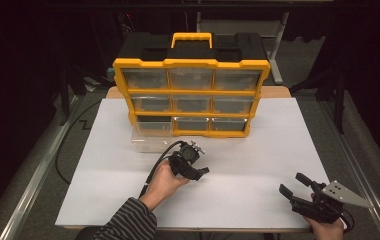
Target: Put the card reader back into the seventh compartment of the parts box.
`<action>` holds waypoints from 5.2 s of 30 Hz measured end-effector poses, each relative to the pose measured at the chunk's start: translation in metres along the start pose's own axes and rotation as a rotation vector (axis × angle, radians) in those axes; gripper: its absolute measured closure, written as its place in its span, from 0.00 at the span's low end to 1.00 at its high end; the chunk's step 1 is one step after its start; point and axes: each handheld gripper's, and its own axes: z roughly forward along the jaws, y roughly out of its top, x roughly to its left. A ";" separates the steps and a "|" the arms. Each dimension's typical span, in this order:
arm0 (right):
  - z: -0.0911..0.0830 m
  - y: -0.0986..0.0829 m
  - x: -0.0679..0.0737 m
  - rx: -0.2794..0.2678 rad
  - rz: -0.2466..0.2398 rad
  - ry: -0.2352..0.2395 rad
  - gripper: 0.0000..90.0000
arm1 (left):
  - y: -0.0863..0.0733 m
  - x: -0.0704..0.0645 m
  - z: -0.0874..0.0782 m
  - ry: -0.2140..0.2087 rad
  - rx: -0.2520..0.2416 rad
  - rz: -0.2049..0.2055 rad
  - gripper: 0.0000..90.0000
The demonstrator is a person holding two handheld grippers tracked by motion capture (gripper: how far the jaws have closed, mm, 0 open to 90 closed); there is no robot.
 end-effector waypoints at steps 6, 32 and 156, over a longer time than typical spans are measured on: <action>0.000 0.000 0.000 0.001 -0.001 0.001 0.26 | 0.001 -0.001 0.004 -0.009 0.022 0.004 0.58; 0.000 0.000 0.000 0.009 -0.004 -0.001 0.26 | -0.001 -0.006 0.008 0.007 0.034 0.046 0.81; 0.004 -0.001 0.003 0.033 -0.013 0.014 0.26 | -0.011 0.065 -0.113 0.139 -0.225 -0.167 0.81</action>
